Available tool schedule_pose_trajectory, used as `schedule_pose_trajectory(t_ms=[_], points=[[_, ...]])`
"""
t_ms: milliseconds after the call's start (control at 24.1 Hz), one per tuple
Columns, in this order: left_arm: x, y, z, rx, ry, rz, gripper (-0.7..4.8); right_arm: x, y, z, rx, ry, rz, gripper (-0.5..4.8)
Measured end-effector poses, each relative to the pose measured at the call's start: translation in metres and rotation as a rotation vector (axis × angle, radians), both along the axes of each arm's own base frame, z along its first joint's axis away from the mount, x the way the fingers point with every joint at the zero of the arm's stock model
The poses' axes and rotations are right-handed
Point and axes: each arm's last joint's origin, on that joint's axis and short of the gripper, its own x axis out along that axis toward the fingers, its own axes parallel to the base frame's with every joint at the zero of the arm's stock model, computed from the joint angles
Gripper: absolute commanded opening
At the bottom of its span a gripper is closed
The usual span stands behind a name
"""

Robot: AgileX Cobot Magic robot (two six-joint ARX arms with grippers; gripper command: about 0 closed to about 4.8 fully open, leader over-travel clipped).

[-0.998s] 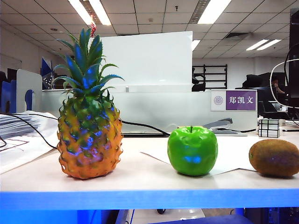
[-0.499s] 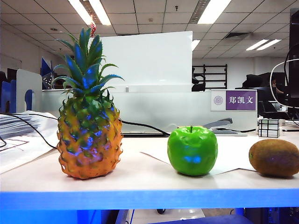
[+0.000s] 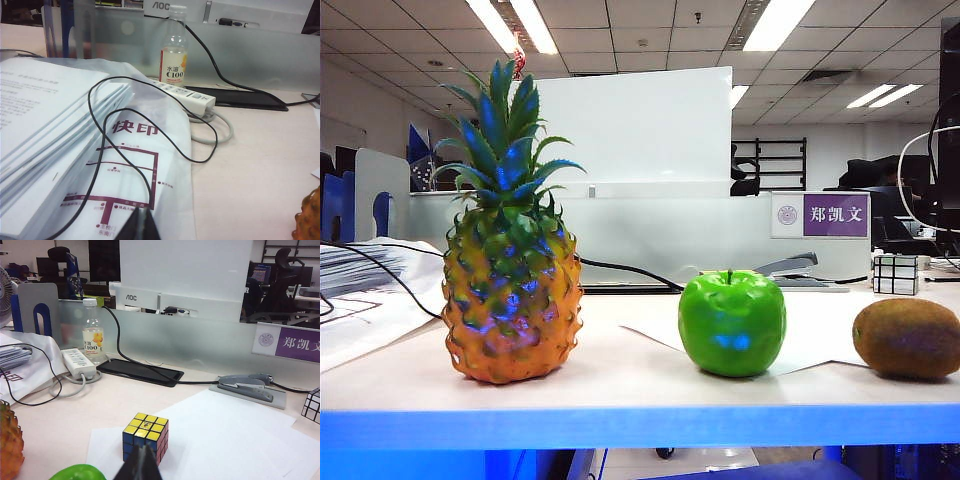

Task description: Arrange all the fruits from large to small from left to right in a row.

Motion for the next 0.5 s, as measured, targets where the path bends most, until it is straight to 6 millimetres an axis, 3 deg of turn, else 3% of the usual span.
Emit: schedule_pose_trajectory(t_ms=[83,249,333,499], points=[[0.0,0.0,0.0,0.0,0.001,0.0,-0.05,-0.001,-0.006,0.002,-0.006,-0.023,-0.041,-0.06],[0.0,0.0,0.0,0.0,0.001,0.0,-0.05,0.011,-0.034,0.001,0.015,-0.012,-0.319,-0.06],[0.0,0.0,0.0,0.0,0.001,0.0,-0.05,0.013,-0.048,-0.002,0.008,0.008,-0.355,-0.06],[0.0,0.0,0.0,0.0,0.001,0.0,-0.05,0.009,-0.051,-0.005,-0.001,0.024,-0.259,-0.06]])
